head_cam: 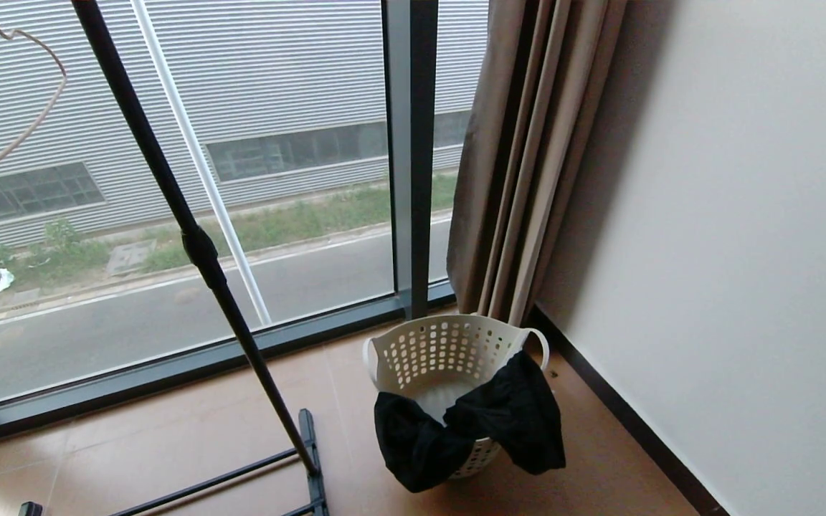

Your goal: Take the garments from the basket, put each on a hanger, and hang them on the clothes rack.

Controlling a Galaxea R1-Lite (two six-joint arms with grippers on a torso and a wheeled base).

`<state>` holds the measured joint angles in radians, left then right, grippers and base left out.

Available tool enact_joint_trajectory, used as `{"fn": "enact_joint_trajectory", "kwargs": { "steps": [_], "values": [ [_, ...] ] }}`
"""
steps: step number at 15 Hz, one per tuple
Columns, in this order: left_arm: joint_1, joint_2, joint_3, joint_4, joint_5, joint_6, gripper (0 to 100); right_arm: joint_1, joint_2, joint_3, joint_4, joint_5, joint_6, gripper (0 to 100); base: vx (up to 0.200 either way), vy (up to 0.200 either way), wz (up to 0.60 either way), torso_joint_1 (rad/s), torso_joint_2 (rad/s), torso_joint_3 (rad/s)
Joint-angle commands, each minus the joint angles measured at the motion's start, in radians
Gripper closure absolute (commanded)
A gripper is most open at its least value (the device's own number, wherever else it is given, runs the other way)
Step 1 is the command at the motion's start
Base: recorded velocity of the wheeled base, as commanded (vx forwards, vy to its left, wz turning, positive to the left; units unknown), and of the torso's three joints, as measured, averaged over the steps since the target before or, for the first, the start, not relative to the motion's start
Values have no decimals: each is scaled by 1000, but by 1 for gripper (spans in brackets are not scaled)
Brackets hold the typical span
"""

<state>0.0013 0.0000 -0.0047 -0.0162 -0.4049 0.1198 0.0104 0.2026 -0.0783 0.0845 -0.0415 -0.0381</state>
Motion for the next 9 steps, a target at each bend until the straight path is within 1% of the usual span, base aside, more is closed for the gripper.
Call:
{"fn": "enact_joint_trajectory", "kwargs": {
  "steps": [1, 2, 3, 4, 5, 6, 7, 9],
  "values": [
    [0, 2, 0, -1, 0, 0, 0, 37, 288, -77, -17, 2, -29, 0, 0, 0, 0, 2, 2, -198],
    [2, 2, 0, -1, 0, 0, 0, 62, 402, -120, -35, 2, -39, 0, 0, 0, 0, 7, -2, -193],
    [0, 2, 0, -1, 0, 0, 0, 86, 564, -179, -80, 2, -42, 0, 0, 0, 0, 2, 2, -203],
    [0, 2, 0, -1, 0, -2, 0, 91, 623, -204, -97, 2, -49, 0, 0, 0, 0, 2, 7, -198],
    [0, 2, 0, -1, 0, 0, 0, 98, 772, -278, -132, 5, -112, 0, 0, 0, 0, 7, 2, -203],
    [2, 2, 0, -1, 0, 0, 0, 98, 851, -324, -137, 6, -167, 0, 0, 0, 0, 2, 2, -188],
    [0, 2, 0, -1, 0, 0, 0, 98, 948, -386, -137, 6, -240, 0, 0, 0, 0, 7, 2, -198],
    [0, 2, 0, -1, 0, 0, 0, 98, 1101, -494, -137, 5, -348, 0, 0, 0, 0, 5, 5, -202]
  ]
}}
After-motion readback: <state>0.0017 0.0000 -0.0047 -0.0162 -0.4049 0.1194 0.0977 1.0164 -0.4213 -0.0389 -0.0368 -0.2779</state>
